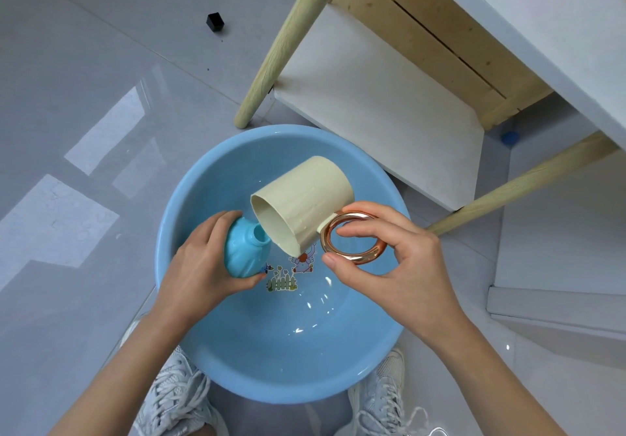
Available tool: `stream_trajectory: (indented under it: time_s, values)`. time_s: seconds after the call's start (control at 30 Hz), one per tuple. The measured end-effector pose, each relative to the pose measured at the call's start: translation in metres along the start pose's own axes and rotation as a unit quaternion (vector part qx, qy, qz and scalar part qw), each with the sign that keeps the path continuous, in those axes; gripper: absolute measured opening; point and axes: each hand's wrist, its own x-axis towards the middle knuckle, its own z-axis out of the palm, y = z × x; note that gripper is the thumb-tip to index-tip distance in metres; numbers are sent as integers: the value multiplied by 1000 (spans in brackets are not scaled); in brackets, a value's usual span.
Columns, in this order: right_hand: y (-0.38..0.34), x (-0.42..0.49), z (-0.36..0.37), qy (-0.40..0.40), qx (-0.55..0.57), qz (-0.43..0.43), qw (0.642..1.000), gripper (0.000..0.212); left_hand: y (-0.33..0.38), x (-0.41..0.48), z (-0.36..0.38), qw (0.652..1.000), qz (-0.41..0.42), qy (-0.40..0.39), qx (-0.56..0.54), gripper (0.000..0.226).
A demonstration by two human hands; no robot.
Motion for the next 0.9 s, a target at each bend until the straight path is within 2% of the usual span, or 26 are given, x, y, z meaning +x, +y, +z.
stream_trajectory:
  time_s: [0.9]
  values:
    - [-3,1,0,3,-49,-42,998,29,0,0,0,1000,3,-1,1,89]
